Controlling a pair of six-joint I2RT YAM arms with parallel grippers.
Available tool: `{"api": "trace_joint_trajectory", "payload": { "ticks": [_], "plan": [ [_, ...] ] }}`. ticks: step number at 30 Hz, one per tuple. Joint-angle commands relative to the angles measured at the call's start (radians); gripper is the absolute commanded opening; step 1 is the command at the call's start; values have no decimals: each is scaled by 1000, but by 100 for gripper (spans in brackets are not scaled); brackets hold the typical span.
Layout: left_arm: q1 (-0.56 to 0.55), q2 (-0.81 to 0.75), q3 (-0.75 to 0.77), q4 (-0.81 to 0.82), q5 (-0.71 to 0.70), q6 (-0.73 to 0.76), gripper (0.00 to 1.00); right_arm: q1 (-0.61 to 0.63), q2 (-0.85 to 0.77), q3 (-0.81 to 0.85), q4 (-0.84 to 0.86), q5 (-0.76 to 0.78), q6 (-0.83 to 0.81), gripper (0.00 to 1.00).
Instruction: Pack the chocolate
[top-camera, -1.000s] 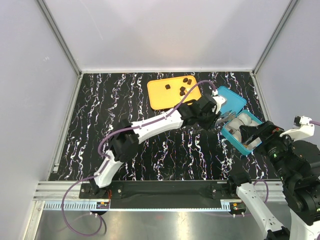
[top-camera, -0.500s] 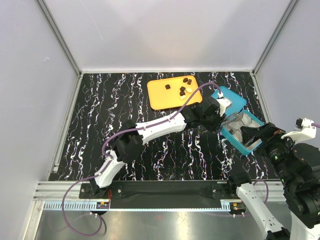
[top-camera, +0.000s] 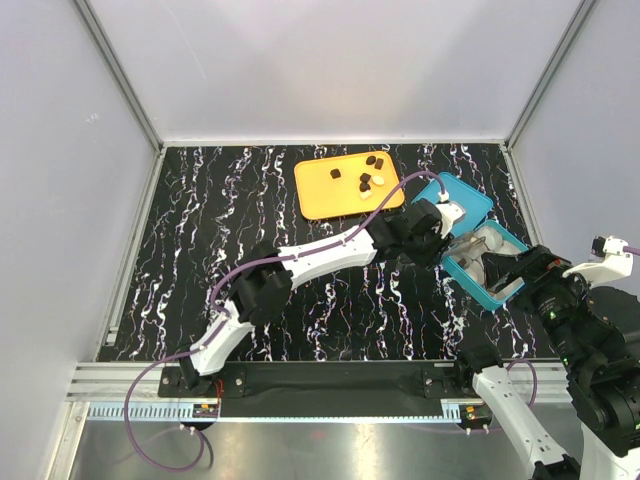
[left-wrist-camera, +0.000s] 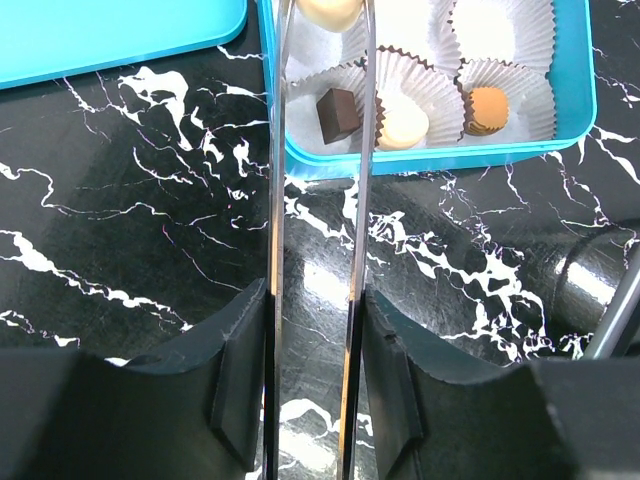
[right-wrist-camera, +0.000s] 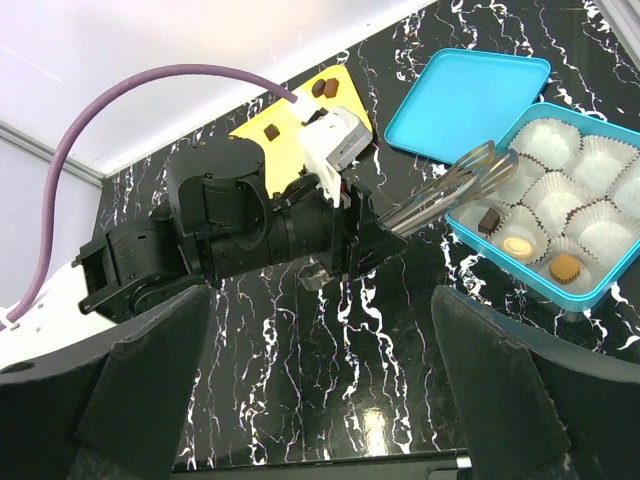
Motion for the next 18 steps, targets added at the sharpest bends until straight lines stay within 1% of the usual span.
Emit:
{"api": "trace_joint_trajectory", "payload": {
  "ticks": [1, 6, 11, 18],
  "plan": [
    [-6, 13, 47, 69, -9, 17, 43, 4, -3, 18, 18, 25, -19, 100],
    [-8, 16, 49, 69, -15, 17, 45, 4, -1, 15, 18, 28, -19, 100],
    [-8, 7, 55, 57, -31, 20, 45, 4, 0, 12, 24, 22, -18, 100],
    [-9, -63, 49, 48, -40, 9, 45, 4, 0, 6, 26, 14, -12, 100]
  ]
}}
